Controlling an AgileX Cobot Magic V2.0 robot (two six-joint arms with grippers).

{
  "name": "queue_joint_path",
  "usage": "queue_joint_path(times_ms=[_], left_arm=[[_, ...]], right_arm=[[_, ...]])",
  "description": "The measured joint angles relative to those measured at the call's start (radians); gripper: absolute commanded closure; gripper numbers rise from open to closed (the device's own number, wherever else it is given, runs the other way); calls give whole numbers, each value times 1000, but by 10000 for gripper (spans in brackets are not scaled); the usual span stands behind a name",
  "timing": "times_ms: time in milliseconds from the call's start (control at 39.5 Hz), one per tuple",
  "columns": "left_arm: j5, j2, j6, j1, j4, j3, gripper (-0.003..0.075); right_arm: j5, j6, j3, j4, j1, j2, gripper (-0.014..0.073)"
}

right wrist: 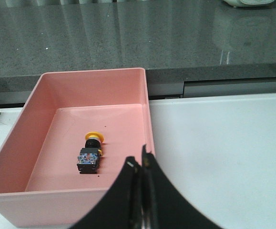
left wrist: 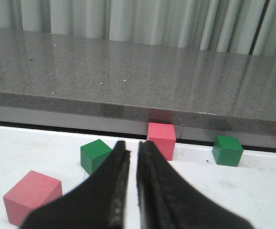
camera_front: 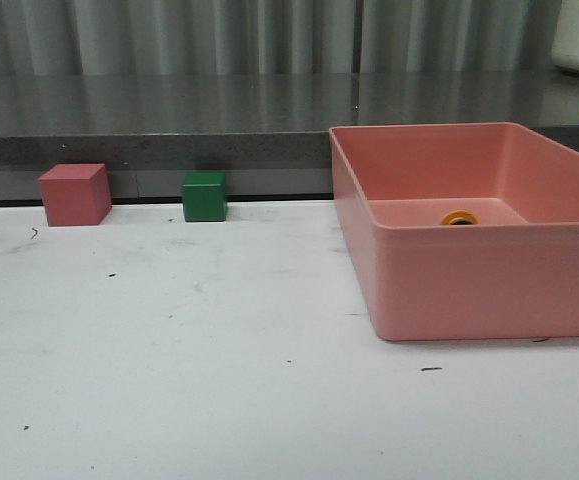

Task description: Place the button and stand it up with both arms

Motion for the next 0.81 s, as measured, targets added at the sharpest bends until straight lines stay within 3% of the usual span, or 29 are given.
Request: queue_joint_path(times_ms=[101, 152, 303, 556, 809], left_arm=[[0, 0, 0, 0, 0, 0, 180], [0, 0, 0, 0, 0, 0, 120], [0, 0, 0, 0, 0, 0, 80], [0, 0, 0, 0, 0, 0, 80], [0, 0, 0, 0, 0, 0, 80]], right_arm=[[0, 0, 0, 0, 0, 0, 277], [0, 0, 0, 0, 0, 3, 153], [-10, 0, 0, 0, 0, 39, -62], [-133, 0, -27, 0, 0, 233, -68], [-168, 0, -231, 2, 42, 648, -68]])
